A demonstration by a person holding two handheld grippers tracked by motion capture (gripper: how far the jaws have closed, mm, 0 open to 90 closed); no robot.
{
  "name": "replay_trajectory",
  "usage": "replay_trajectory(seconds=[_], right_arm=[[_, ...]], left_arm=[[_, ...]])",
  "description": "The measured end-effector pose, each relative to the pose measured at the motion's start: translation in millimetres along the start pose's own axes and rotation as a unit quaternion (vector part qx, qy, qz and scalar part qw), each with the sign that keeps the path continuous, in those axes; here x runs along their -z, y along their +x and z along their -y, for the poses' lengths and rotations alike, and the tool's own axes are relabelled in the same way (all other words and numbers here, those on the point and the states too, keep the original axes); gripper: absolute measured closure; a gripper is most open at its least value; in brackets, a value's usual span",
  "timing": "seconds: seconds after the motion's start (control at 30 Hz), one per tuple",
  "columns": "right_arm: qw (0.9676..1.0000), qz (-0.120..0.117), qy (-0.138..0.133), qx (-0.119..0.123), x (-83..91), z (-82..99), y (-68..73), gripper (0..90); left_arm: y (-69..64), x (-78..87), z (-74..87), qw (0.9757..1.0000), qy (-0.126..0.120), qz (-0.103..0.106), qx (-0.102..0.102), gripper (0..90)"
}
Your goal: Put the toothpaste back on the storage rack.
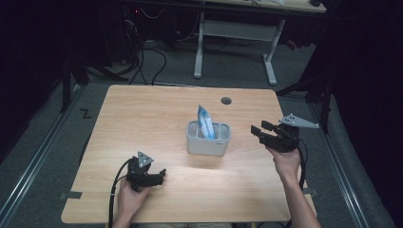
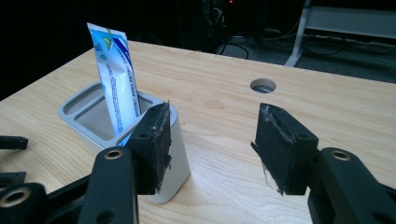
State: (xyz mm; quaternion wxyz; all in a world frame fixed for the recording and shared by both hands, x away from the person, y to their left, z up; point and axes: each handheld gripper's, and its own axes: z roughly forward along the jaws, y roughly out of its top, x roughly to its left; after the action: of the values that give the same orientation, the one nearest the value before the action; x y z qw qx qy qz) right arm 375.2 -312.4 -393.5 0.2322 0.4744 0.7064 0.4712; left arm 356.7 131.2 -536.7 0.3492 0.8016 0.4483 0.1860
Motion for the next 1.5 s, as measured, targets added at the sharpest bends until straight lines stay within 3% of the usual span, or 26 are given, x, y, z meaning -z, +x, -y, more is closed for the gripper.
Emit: replay_trajectory(seconds=[0.43, 1.5], right_arm=[[0.9998, 0.009, -0.018, -0.009, 13.3, 10.6, -8.5, 44.1], [0.9980, 0.027, -0.001, -0.057, 24.3, 58.7, -22.6, 43.5]], left_arm=[[-0.9, 0.0, 0.2, 1.0000, 0.001, 0.000, -0.002, 13.6], [-1.3, 0.3, 0.4, 1.0000, 0.000, -0.002, 0.002, 14.2]])
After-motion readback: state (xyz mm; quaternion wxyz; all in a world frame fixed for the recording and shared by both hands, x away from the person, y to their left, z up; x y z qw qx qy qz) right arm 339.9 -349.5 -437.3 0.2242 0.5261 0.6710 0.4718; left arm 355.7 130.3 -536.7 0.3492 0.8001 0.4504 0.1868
